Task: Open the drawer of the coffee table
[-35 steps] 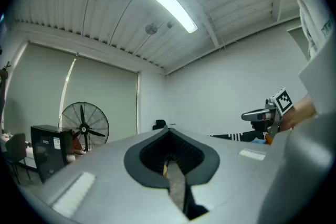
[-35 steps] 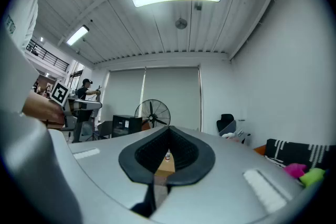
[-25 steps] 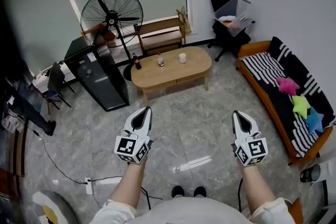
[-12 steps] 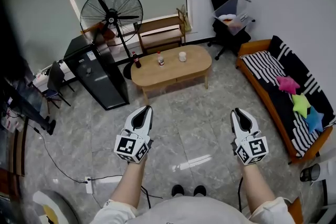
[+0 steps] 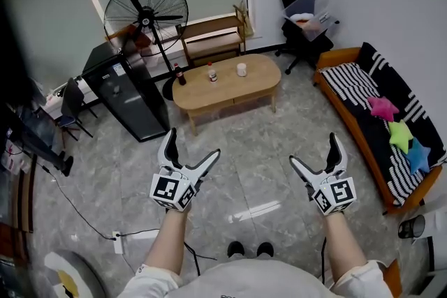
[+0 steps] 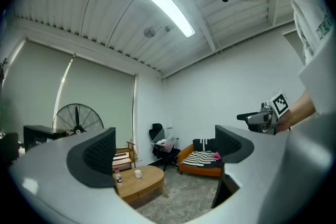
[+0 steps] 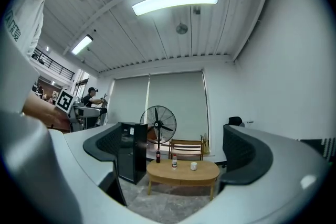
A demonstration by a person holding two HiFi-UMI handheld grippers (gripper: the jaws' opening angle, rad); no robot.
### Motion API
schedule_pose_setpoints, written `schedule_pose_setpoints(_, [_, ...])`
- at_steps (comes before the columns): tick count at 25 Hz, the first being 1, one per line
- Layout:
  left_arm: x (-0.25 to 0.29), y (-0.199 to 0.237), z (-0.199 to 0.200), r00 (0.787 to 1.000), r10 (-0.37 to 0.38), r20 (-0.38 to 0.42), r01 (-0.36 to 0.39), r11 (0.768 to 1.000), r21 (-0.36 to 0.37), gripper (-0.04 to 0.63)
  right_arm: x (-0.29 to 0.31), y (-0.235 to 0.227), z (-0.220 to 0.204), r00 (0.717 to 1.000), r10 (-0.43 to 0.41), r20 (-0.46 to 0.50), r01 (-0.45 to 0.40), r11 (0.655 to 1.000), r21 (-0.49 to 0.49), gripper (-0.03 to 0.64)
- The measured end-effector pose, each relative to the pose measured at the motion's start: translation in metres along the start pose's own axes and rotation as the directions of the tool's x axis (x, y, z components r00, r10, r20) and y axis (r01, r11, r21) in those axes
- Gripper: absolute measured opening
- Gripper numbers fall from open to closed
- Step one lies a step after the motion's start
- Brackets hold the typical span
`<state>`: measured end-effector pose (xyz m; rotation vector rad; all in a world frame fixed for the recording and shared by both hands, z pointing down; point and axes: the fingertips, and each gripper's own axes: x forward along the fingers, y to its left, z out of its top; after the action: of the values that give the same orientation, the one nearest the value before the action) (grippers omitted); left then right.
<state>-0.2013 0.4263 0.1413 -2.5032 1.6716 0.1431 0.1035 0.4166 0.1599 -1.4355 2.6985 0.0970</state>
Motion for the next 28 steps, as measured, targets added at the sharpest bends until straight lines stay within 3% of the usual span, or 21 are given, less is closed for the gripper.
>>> schedule_pose_setpoints(16, [0.054,-0.052,-0.025,0.999,-0.019,-0.029,0.019,1.0,-0.005,0.565,-0.006,-0.067,-0.025,0.999,0.024,-0.043,-0.023,1.0,0.008,0.589])
schedule_pose_setpoints(28, [0.163,0.015,-0.056,0.998,-0.067,-0.007,0.067,0.998,-0.021,0.565,0.095,-0.108,-0.038,0.998,-0.023,-0.063,0.021,0.999,-0.032,0.589])
